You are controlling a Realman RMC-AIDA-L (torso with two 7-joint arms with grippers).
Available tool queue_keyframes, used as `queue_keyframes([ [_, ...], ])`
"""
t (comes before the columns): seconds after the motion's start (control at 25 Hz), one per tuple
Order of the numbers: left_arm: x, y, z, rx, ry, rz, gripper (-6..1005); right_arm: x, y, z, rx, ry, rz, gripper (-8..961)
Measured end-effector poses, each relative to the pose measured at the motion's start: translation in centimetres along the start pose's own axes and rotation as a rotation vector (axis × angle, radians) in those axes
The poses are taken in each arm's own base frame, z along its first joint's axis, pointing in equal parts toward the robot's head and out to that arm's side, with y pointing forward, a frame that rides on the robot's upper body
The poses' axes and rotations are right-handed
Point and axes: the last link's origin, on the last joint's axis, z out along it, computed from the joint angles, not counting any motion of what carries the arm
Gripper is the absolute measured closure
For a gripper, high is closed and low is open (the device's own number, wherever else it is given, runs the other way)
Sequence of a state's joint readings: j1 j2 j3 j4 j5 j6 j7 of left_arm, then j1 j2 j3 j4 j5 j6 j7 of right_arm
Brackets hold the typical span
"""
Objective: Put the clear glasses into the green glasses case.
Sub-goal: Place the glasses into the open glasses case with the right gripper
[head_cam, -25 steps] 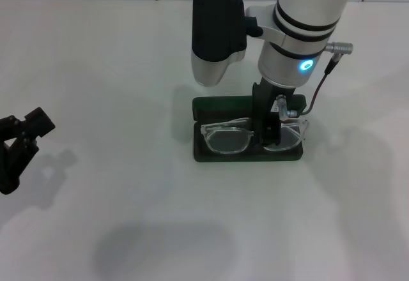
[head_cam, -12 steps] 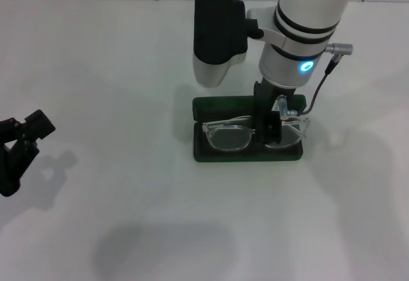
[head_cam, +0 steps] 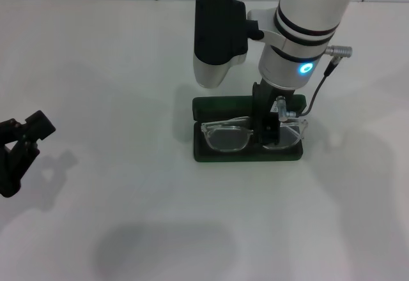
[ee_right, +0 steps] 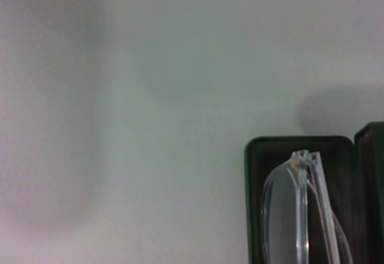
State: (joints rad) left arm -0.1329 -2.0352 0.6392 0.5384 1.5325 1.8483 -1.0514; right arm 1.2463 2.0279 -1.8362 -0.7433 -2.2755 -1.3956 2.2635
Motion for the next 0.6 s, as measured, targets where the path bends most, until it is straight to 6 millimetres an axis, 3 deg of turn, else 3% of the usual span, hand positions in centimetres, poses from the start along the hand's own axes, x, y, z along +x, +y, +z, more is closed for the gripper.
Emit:
queue_keyframes([
  [0.6,-0.18,0.1,0.0,0.001,0.002,0.003,917,-0.06,0.0,-0.05,0.003,-0.002,-0.002,766],
])
